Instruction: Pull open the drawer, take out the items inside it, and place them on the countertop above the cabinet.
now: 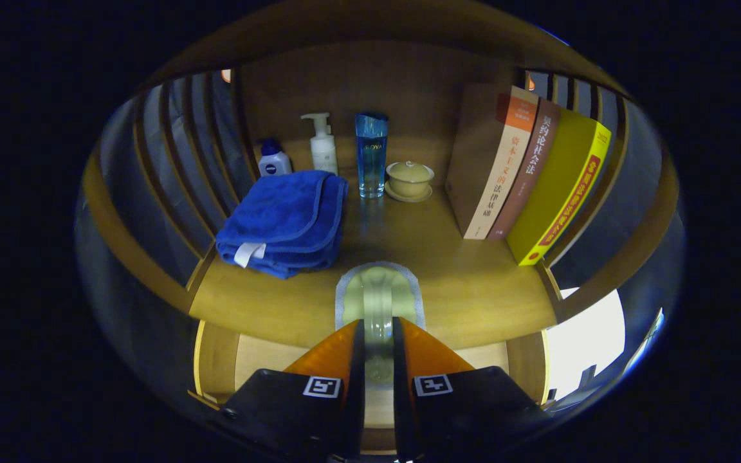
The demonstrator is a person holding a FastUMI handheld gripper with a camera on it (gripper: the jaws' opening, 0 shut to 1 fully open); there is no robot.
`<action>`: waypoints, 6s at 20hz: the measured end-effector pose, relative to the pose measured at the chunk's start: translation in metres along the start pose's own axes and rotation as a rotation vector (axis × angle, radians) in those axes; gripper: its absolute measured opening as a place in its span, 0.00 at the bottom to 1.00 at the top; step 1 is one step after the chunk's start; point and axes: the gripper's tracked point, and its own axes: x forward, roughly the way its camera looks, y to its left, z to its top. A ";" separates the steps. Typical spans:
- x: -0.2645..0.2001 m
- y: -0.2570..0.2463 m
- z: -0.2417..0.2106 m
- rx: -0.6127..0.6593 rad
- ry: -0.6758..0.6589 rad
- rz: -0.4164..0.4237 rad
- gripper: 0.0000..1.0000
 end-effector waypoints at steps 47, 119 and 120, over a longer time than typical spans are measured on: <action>-0.168 0.034 -0.110 0.049 -0.516 -0.026 0.99; 0.012 0.039 -0.121 0.052 -0.371 -0.055 0.98; 0.006 0.042 -0.118 0.053 -0.376 -0.051 0.98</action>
